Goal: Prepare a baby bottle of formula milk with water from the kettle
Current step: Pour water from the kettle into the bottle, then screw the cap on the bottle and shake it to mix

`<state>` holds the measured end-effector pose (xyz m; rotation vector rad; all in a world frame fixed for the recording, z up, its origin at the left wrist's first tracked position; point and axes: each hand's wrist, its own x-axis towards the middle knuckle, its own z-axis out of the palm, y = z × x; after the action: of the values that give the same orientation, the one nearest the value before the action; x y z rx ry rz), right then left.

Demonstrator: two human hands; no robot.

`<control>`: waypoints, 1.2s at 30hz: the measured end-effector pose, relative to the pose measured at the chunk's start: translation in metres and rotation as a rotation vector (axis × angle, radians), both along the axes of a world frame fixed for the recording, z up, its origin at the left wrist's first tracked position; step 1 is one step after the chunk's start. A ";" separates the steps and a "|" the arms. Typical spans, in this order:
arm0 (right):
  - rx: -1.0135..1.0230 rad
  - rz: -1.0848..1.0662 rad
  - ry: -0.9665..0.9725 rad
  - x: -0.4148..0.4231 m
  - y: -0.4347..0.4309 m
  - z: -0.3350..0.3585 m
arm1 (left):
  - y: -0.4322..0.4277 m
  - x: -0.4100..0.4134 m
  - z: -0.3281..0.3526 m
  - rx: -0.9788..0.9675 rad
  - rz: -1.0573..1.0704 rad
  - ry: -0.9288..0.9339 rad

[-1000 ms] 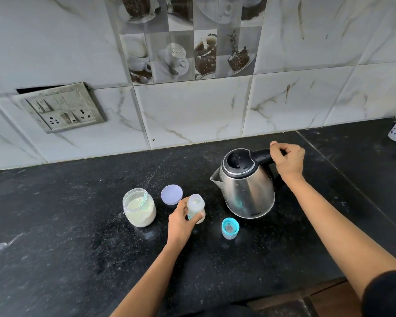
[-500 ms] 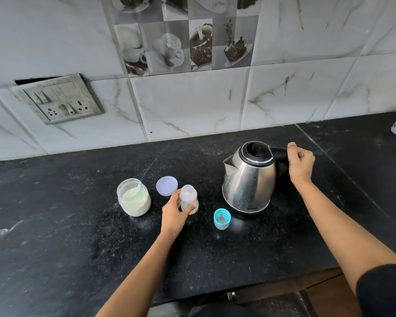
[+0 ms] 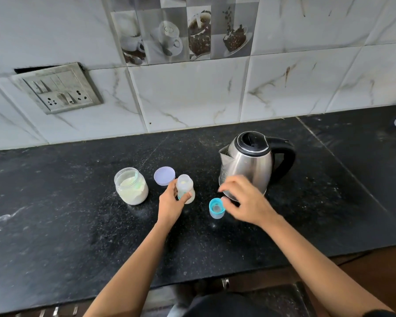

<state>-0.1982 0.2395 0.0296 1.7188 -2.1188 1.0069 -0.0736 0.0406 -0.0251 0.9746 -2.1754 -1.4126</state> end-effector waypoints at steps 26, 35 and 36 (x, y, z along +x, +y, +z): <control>0.838 -0.008 -0.133 0.009 -0.035 -0.005 | -0.009 0.014 -0.014 -0.030 -0.027 0.022; 0.862 -0.025 -0.188 0.010 -0.040 0.007 | -0.013 0.015 -0.015 -0.028 -0.054 0.017; 0.864 -0.029 -0.185 0.010 -0.040 0.006 | -0.013 0.015 -0.014 -0.023 -0.055 0.014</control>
<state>-0.1879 0.1990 0.0360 1.9477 -2.9544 0.2143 -0.0586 0.0274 -0.0394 0.9012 -2.2194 -1.4110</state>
